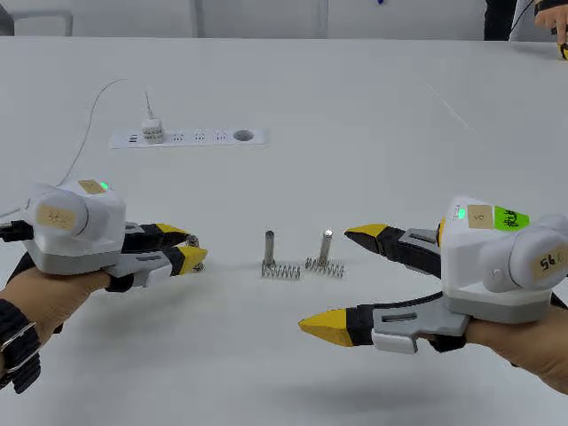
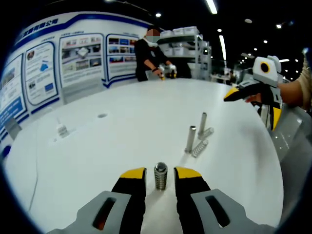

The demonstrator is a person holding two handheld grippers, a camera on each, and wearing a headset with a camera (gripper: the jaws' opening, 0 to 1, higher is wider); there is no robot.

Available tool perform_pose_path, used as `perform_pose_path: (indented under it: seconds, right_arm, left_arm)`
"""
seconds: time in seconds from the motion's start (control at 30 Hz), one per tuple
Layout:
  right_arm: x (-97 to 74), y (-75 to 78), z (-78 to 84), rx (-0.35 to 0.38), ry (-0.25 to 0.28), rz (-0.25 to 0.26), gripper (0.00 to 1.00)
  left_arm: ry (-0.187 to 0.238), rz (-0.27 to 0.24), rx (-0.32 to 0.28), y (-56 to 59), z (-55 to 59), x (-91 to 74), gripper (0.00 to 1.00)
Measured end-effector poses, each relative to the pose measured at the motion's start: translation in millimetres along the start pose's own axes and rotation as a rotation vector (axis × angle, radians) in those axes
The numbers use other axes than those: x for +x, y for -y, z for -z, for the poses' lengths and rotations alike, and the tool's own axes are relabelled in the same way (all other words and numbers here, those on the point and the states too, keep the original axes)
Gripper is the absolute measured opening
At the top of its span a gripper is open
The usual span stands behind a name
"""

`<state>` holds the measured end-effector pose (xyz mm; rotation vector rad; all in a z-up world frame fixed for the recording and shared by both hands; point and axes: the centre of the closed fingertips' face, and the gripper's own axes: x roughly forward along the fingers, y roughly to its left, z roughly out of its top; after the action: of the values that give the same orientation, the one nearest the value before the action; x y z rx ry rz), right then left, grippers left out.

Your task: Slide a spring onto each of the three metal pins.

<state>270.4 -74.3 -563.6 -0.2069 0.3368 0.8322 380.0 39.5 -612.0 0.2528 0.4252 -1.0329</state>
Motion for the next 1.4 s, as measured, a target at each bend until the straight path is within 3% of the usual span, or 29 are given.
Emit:
perform_pose_path:
  seconds: [0.33, 0.73, 1.03, 1.4]
  right_arm:
    - [2.6, -1.0, 1.7, -0.008, -0.015, -0.013, 0.77]
    - [9.1, 2.5, 1.5, -0.029, -0.047, -0.028, 0.72]
    - [20.6, 13.7, 6.6, -0.046, -0.084, -0.027, 0.62]
    - [39.2, 21.7, 24.2, -0.037, -0.145, -0.037, 0.53]
  left_arm:
    - [0.049, -0.007, 0.011, 6.0, -14.2, -17.3, 0.31]
    - [0.096, -0.001, 0.001, 23.5, -19.7, -32.9, 0.37]
    - [0.113, 0.004, -0.008, 36.6, -18.0, -42.5, 0.38]
    - [0.096, 0.023, -0.027, 53.9, -3.8, -49.7, 0.37]
